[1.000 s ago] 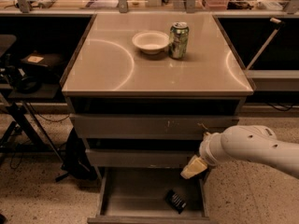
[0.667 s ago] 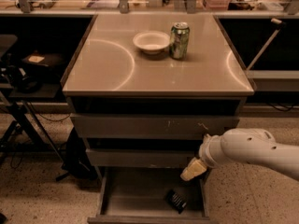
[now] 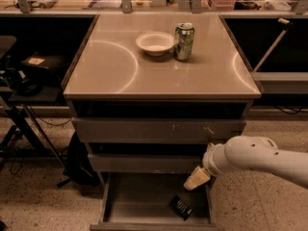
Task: Pick rxbar blueberry from bottom drawer and place on counter
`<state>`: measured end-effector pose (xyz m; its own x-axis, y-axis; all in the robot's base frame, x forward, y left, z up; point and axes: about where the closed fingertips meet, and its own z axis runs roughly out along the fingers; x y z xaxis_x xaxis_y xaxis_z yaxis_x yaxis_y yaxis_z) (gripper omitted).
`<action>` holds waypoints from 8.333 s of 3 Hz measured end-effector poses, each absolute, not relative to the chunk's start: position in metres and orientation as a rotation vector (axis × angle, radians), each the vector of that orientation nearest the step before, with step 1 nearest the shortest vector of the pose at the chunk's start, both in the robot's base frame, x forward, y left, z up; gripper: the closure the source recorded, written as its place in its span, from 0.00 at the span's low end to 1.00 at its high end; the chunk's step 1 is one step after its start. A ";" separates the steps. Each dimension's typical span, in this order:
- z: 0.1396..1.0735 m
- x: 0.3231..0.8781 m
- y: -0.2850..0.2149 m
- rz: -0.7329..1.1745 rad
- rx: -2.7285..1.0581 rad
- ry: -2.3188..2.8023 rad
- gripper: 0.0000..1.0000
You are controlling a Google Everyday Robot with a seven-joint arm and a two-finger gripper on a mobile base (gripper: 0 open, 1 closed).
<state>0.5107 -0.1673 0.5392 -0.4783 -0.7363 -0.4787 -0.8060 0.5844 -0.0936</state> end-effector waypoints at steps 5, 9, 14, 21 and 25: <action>0.386 0.513 -0.184 0.380 -1.063 2.452 0.00; 0.182 0.521 -0.153 0.795 -0.903 2.673 0.00; 0.154 0.458 -0.123 0.741 -0.865 2.754 0.00; 0.112 0.444 -0.127 0.646 -0.722 2.780 0.00; 0.112 0.433 -0.130 0.620 -0.780 2.787 0.88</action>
Offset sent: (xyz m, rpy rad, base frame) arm -0.0557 0.0059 -0.2986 0.2421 0.3744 -0.0818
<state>0.4333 -0.1296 0.1116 -0.8457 -0.4546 -0.2796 -0.5303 0.7751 0.3435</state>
